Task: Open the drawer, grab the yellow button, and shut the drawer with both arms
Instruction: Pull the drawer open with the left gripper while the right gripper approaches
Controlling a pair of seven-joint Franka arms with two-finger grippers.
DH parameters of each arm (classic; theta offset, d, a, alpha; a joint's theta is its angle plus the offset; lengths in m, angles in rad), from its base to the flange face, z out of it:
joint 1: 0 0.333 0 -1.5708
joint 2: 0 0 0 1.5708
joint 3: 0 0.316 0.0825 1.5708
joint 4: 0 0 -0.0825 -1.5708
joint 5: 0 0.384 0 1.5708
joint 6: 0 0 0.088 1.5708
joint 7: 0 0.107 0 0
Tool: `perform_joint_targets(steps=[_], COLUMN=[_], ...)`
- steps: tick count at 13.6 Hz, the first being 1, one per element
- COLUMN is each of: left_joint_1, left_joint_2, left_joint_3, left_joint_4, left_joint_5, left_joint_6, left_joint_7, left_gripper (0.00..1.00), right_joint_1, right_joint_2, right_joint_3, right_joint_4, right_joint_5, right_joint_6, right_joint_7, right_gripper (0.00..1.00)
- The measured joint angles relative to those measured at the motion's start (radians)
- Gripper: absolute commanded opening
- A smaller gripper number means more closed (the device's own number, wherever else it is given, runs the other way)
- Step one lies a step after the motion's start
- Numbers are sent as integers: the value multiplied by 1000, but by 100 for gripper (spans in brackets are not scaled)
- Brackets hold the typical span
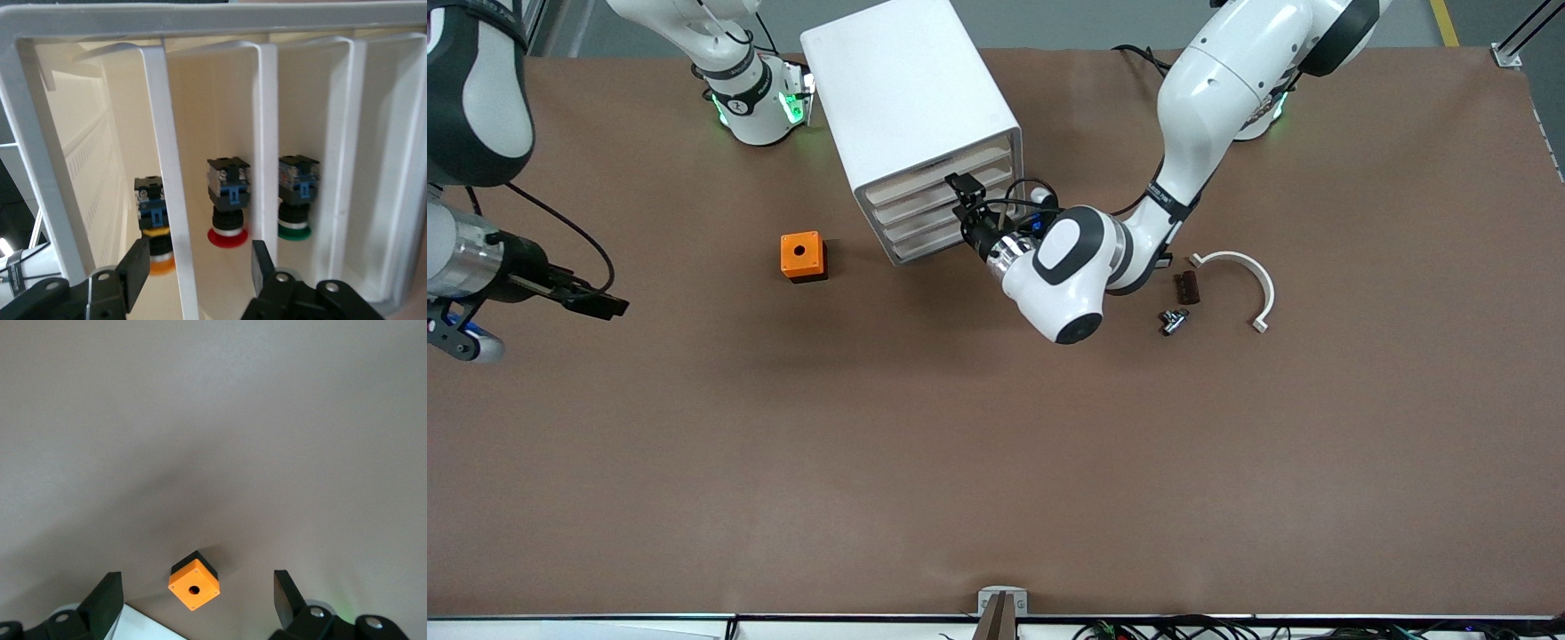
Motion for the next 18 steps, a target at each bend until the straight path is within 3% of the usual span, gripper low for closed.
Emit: perform_joint_targets(steps=[5,10,16,18], left_joint_1=[-17,-29,16,71], left_joint_2=[2,8,12,14], left_joint_3=[0,0,15,24], left_joint_4=[0,0,24,40], left_joint_5=[-2,-2,-7,-7], left_joint_6=[-45,-60,-64,-52], left_joint_7=[-1,-1,-15,-2], left_gripper=[36,2,2,8], right_joint_1=[52,81,196,245], right_joint_2=[0,-2,-6,-7], right_joint_3=[0,2,10,11], right_joint_4=[0,5,18,19], right_joint_5=[0,2,3,3], right_joint_6=[22,29,34,54], right_joint_7=[89,154,348,444], right_gripper=[100,100,100,100])
